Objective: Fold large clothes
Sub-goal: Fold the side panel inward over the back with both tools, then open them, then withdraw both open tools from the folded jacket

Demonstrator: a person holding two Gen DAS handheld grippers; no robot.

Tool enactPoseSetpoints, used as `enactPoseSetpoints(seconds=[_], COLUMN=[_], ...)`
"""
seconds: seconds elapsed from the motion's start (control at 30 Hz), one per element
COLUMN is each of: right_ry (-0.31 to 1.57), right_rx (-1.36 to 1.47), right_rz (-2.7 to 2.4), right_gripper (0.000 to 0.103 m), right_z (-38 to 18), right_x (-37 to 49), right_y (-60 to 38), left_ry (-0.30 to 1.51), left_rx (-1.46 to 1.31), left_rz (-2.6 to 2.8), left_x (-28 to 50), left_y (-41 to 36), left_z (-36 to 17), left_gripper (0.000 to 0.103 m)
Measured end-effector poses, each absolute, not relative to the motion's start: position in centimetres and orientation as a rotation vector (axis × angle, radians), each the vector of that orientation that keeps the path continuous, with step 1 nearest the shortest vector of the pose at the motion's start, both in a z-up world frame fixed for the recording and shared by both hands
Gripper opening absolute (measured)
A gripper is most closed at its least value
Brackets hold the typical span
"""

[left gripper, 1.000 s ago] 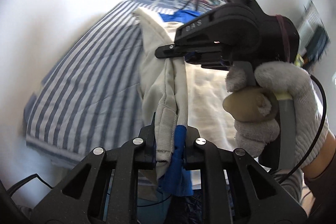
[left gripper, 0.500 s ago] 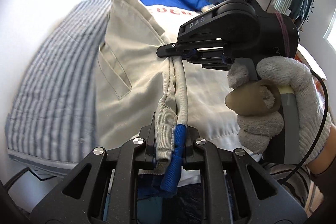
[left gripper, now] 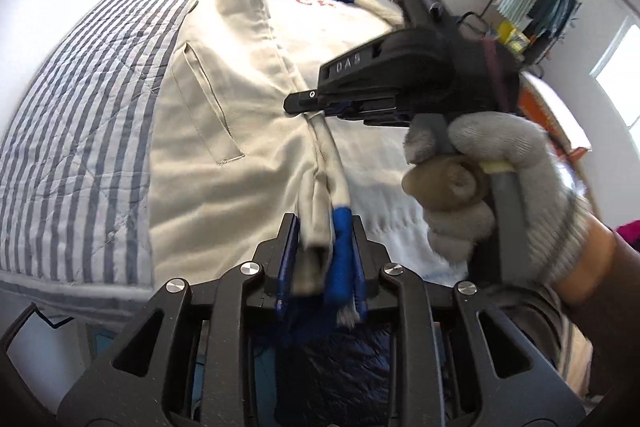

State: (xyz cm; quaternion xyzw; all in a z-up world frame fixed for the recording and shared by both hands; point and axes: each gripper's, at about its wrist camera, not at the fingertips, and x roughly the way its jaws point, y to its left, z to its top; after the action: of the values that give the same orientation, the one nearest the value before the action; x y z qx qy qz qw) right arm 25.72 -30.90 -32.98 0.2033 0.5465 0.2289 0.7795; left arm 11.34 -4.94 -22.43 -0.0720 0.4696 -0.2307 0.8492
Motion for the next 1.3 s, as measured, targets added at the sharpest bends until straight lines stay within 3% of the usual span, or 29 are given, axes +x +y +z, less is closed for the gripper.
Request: enactPoseSetpoints(seconds=[0.03,0.1,0.17,0.47,0.63,0.93,1.3], right_ry=[1.175,1.131,1.074,0.964,0.948,0.867,0.876], right_rx=[0.407,0.343,0.289,0.241,0.194,0.185,0.125], right_rz=[0.501,0.503,0.493,0.469,0.462,0.503,0.518], right_gripper=[0.009,0.025,0.03,0.033,0.033,0.033,0.032], right_z=[-32.5,-31.3,-29.7,-25.4,-25.1,-24.5,-26.5], right_x=[25.6,25.3,25.2,30.0,32.9,39.7,47.8], right_y=[-31.0,-31.6,-32.1,-33.2,-32.3,-28.7,-22.3], left_ry=[0.982,0.957,0.934,0.892,0.871,0.889,0.949], left_rx=[-0.161,-0.186,-0.205,-0.451,-0.335,-0.33,-0.342], left_rz=[-0.492,-0.489,-0.463,-0.524,-0.434,-0.354,-0.365], left_x=[10.7,9.6,9.6,11.4,12.9,19.0,21.2], left_y=[-4.3,-2.9,-1.2,4.1,3.9,2.4,1.4], left_z=[-21.9,-20.9,-20.3,-18.7,-18.8,-21.9,-25.2], left_gripper=[0.024,0.024,0.024,0.024,0.024,0.024,0.024])
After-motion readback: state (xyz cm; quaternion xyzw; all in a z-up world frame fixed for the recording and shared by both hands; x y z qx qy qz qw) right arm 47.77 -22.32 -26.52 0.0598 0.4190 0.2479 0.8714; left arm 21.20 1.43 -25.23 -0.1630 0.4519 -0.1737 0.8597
